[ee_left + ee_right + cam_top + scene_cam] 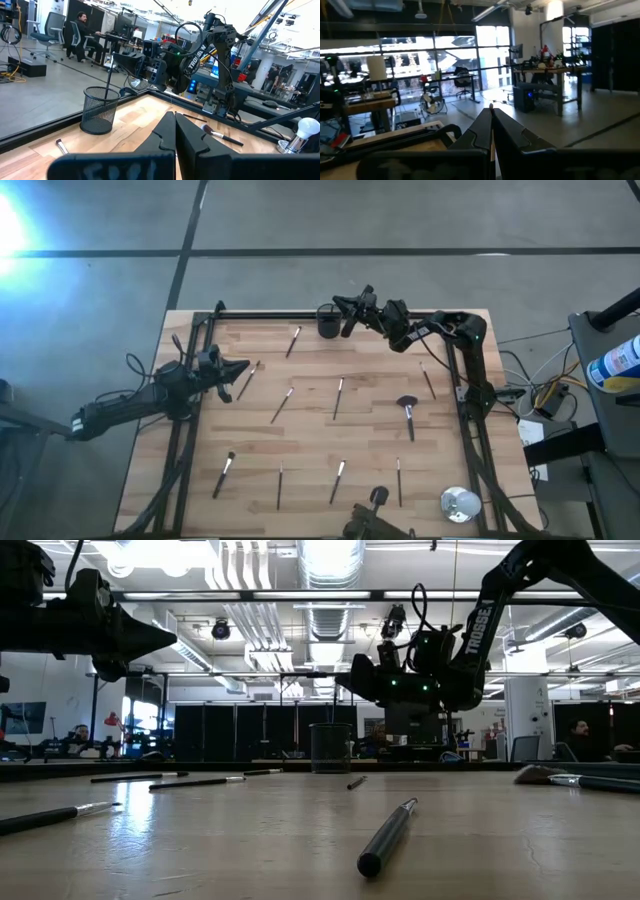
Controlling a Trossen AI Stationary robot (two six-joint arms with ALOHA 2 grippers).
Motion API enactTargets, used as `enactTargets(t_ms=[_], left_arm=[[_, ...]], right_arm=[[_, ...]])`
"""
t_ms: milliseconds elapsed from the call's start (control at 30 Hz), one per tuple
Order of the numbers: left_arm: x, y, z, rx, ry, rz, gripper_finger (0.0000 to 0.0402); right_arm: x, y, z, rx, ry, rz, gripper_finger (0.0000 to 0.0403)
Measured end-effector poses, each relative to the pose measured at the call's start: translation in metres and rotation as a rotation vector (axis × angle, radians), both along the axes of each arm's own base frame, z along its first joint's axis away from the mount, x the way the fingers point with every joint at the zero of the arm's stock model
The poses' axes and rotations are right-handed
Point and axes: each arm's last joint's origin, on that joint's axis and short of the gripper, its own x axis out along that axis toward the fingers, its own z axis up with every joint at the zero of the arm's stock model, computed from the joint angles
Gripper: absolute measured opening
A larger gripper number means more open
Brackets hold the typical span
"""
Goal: Put items in baskets/containers
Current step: Put the black eyeshadow brush into the black pen holder
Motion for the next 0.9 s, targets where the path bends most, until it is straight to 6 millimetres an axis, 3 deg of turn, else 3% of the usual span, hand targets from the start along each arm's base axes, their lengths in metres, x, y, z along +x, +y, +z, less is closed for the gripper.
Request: enactTargets(t_ms=[367, 900], left_arm=[[0.000, 0.000, 0.000, 0.000, 0.000, 0.000, 0.0000], [0.000, 0.000, 0.000, 0.000, 0.000, 0.000, 0.0000]], right_arm=[[0.018, -0.020, 0.005, 0.139, 0.096, -0.064, 0.0008], [0.026, -0.028, 0.008, 0.196, 0.155, -0.099, 0.0012]])
